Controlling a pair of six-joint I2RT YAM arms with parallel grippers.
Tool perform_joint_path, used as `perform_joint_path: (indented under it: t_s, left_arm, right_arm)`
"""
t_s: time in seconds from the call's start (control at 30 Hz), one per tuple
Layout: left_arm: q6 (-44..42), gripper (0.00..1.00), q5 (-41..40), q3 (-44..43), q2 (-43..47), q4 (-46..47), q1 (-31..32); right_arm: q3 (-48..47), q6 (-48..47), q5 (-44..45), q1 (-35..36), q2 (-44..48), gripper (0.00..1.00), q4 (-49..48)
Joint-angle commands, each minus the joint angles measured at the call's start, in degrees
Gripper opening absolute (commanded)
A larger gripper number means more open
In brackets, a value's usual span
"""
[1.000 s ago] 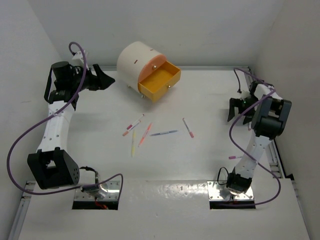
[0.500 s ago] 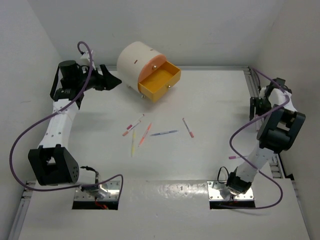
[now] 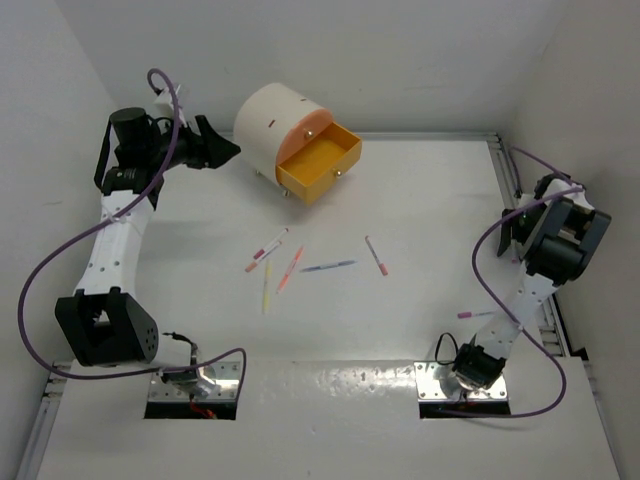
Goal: Sort the stationery into containers
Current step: Pick up the pen from the corner of the board.
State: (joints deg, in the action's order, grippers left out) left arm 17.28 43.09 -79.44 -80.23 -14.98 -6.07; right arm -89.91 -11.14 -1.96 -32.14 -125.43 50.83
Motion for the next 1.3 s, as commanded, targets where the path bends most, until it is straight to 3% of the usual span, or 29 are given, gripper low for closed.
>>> perform_joint_path:
  t_s: [0.0,0.37,0.6,0.9,1.1,1.27]
  left_arm:
    - [1.0,0.75,0.4,-0.2,0.6,1.0,0.0]
    - [1.2,0.75,0.4,0.0,0.9,1.3,0.4]
    - [0.5,0.75,0.7,-0.5,0.8,0.5,-0.3]
    - [0.1,0.75,0.6,-0.2,1.5,0.0,-0.8]
    - [0.2,0.75,0.6,-0.1,1.3,0.3,-1.0]
    - [0.1,0.75,0.4,-0.3,1.2,0.0,-0.8]
  right_arm:
    - [-2.2,-0.8,-3.2,1.1,-1.7,0.58,-1.6]
    - [1.7,-1.9,4.8,5.7,1.4,0.52,-6.8]
    - [2.4,-1.7,4.0,7.2,0.4,0.46,-6.1]
    - [2.5,0.3,5.5,9.0,-1.5,0.25,-6.3]
    - [3.9,-2.0,4.0,10.3,-1.1,0.02,-4.5]
    - [6.3,-4.2,2.2,14.7,0.4,0.00,-2.1]
